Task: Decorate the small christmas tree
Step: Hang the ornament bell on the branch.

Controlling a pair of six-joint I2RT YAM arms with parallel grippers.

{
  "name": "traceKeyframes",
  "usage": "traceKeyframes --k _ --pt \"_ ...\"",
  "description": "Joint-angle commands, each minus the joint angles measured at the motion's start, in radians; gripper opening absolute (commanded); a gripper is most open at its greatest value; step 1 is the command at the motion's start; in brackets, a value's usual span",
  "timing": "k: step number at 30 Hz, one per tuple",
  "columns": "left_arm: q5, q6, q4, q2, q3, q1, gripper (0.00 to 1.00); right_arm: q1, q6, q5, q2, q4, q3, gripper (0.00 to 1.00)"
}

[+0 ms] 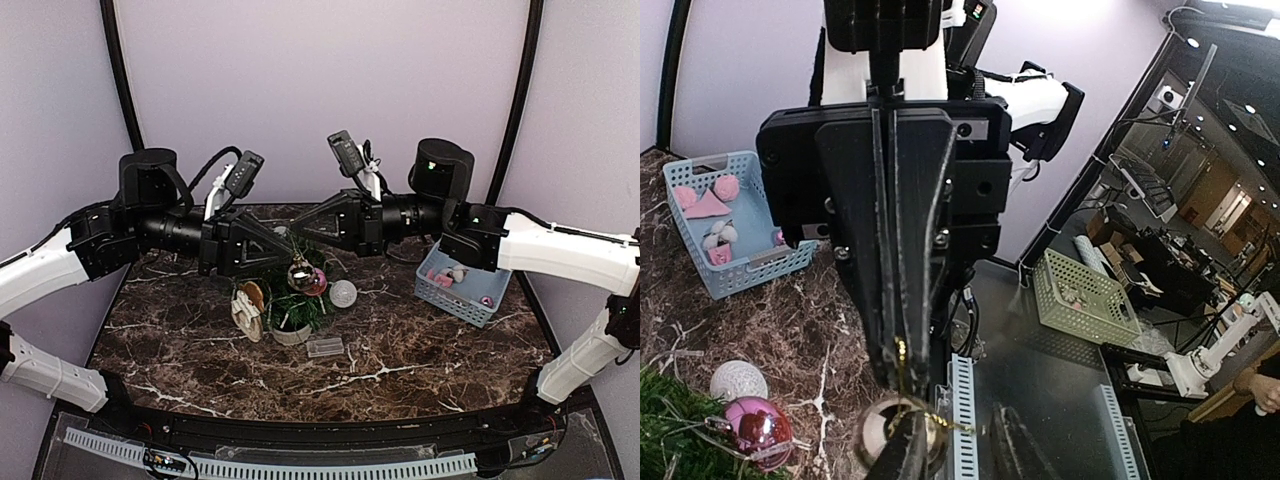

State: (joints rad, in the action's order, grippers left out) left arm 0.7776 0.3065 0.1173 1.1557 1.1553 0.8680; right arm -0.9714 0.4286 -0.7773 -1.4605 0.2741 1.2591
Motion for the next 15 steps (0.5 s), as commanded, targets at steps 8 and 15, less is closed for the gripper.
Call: traceKeyframes --k 8,15 --pt "-0.133 -0.064 0.043 -0.03 0.016 0.012 0.23 0.004 0.031 -0.065 0.023 0.058 0.013 0.0" --pt "-0.157 -0.07 0.032 -0.036 0.018 0.012 0.24 0.004 0.037 -0.074 0.019 0.066 0.013 0.0"
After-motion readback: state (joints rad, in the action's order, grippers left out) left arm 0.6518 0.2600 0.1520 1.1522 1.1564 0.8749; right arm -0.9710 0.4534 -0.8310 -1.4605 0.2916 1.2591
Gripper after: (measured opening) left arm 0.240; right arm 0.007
